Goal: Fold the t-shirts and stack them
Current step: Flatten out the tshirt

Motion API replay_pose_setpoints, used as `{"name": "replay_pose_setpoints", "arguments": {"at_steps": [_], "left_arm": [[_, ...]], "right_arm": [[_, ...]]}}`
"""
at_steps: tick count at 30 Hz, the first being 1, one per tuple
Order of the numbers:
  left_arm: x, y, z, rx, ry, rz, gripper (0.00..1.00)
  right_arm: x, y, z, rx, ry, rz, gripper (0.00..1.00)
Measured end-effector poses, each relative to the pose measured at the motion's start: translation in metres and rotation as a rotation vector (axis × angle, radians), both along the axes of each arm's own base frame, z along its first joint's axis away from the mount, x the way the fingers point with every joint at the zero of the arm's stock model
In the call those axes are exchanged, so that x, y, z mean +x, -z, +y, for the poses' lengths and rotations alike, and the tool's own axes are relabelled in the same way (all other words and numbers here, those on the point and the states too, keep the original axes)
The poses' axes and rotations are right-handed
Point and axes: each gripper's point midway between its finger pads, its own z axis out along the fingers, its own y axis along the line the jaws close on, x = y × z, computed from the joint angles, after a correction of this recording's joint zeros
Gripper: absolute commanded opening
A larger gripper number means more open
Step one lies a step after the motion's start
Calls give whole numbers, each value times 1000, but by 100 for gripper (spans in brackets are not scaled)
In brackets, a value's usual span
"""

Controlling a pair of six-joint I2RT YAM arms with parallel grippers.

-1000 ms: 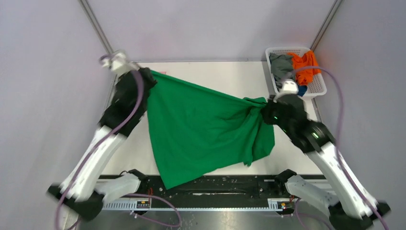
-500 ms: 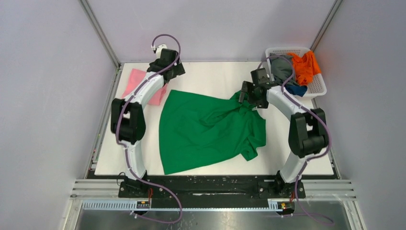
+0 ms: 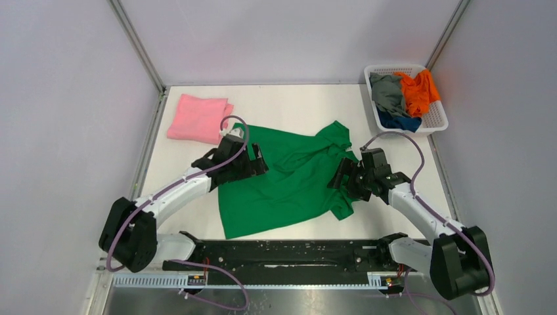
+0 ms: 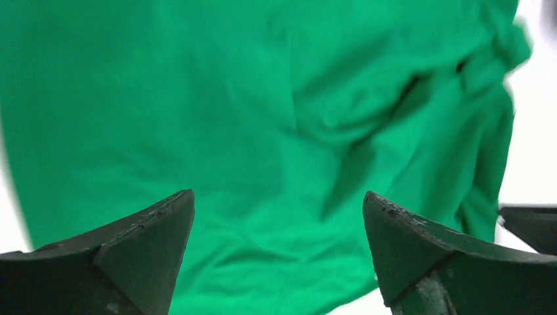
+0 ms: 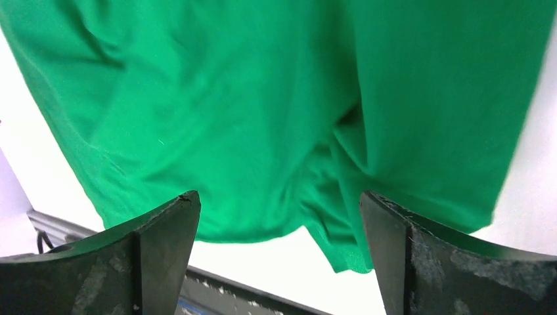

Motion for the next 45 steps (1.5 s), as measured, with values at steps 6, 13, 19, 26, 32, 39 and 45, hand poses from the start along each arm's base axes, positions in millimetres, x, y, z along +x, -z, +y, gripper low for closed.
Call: {"name": "replay_pose_setpoints", "arguments": {"at_steps": [6,13,19,26,32,39,45], "left_arm": [[-41,64,6,-28,-19,176,99],[-14,85,17,-102,-114,208,99],[27,83,26,-143,-185,192,99],[57,84,48,-92,-264,201,99],[83,85,54,-40,-284,221,99],[97,82,66,31,-286,239,99],[77,34,76,26,-287,143,99]], "right_arm": [[-13,37,7,-9,-14,136,99],[20,48,2,-47,59,176,99],[45,48,-26,-73,169,202,100],[68,51,-78,-113,274,252,99],[70,51,-108,-232,271,257,99],[71,34,-122,-311,249,199,99],[62,-25,-121,-277,292,-24,100]]}}
